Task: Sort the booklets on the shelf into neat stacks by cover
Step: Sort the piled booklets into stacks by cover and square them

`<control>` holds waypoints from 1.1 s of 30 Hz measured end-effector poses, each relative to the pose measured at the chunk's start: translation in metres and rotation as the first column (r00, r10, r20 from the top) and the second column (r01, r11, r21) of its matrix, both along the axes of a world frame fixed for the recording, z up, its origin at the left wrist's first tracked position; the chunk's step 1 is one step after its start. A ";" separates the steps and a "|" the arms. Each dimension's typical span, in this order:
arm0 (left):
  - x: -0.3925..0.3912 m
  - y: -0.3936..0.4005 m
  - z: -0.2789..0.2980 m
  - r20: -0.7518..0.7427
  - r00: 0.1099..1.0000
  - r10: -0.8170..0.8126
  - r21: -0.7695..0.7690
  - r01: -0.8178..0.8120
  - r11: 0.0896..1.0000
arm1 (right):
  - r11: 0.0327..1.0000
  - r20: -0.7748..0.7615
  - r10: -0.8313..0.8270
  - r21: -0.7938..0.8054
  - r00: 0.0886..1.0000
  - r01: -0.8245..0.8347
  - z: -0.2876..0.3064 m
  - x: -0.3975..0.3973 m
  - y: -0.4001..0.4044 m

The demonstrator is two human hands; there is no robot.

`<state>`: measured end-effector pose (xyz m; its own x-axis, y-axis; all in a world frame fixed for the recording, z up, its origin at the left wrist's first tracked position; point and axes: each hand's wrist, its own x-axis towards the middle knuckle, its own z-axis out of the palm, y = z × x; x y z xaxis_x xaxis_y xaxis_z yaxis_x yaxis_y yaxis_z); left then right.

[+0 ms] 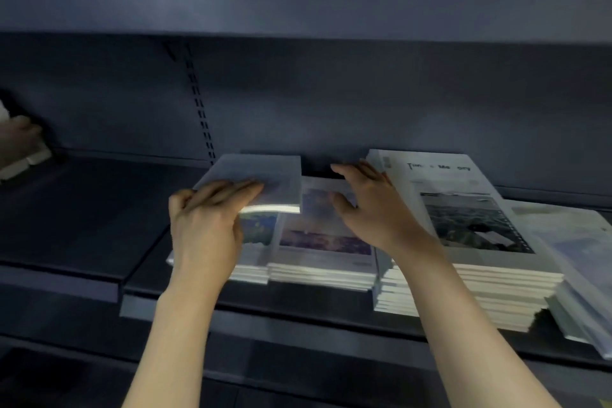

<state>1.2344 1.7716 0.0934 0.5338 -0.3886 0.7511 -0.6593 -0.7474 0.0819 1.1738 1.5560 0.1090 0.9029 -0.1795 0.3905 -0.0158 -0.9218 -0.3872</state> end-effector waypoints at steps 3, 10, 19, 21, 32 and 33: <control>0.017 0.023 -0.007 -0.025 1.000 -0.001 0.037 0.002 0.999 | 1.000 -0.046 0.005 -0.028 0.999 -0.007 -0.008 0.005 0.011; 0.047 0.052 -0.037 -0.073 0.994 -0.080 0.069 0.085 0.994 | 0.999 -0.072 0.027 -0.034 0.997 -0.029 -0.016 0.025 0.029; 0.048 0.058 -0.057 -0.303 0.940 -0.157 0.107 0.198 0.974 | 1.000 -0.108 0.021 0.022 0.994 -0.018 -0.024 0.026 0.034; 0.044 0.057 -0.058 -0.358 0.909 -0.212 0.049 0.245 0.968 | 0.999 -0.118 0.011 0.036 0.993 -0.006 -0.027 0.024 0.035; 0.038 0.054 -0.067 -0.365 0.887 -0.283 -0.022 0.296 0.955 | 0.999 -0.115 -0.012 0.048 0.993 0.018 -0.032 0.009 0.039; 0.039 0.054 -0.069 -0.363 0.887 -0.285 -0.023 0.297 0.955 | 0.998 -0.112 -0.017 0.052 0.994 0.023 -0.032 0.007 0.038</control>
